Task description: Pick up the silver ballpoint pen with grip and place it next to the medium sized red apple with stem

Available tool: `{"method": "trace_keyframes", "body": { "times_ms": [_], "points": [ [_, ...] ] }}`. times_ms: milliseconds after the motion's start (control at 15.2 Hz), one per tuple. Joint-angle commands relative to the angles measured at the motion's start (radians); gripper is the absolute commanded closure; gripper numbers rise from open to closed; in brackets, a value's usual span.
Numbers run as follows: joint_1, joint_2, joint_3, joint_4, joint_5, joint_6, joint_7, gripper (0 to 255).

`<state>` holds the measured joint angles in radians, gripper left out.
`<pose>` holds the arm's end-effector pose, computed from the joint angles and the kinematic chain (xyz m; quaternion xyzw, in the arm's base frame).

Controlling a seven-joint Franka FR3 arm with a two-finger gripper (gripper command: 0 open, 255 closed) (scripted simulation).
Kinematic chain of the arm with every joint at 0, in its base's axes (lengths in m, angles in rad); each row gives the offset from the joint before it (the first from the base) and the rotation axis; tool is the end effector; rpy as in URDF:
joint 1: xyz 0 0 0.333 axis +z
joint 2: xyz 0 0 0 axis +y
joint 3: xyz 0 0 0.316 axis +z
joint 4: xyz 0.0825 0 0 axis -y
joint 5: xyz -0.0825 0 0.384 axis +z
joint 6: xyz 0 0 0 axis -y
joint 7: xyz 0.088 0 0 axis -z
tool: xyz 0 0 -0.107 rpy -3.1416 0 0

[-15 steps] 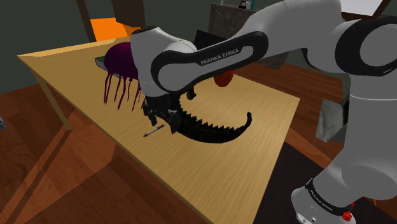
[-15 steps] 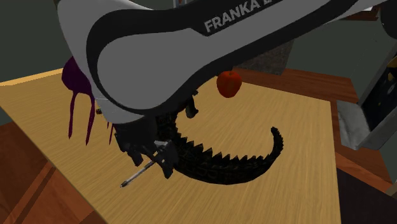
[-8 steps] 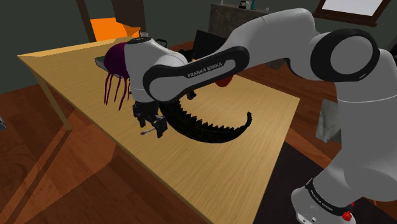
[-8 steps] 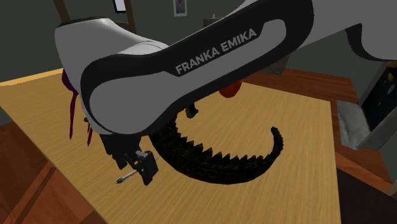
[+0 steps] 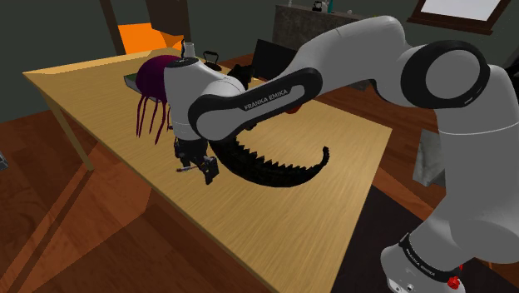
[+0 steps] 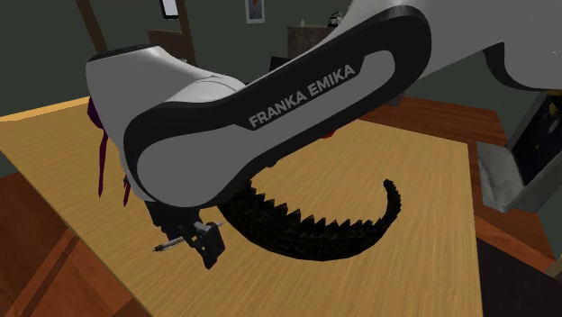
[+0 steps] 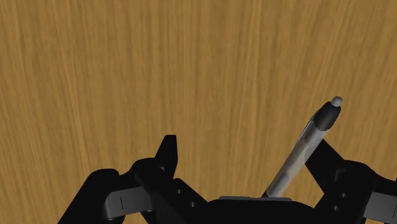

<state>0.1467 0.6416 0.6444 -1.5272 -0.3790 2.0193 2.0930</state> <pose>0.5521 0.4227 0.3364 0.8174 -0.5759 -0.0155 0.0040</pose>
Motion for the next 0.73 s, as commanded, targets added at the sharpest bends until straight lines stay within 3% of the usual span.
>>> {"method": "trace_keyframes", "body": {
  "times_ms": [0,66,132,660],
  "points": [
    [0.0,0.0,0.0,0.0,0.0,0.0,0.0,0],
    [0.0,0.0,0.0,0.0,0.0,0.0,0.0,0],
    [0.0,0.0,0.0,0.0,0.0,0.0,0.0,255],
    [0.0,0.0,0.0,-0.001,0.0,0.001,0.0,255]
  ]
}}
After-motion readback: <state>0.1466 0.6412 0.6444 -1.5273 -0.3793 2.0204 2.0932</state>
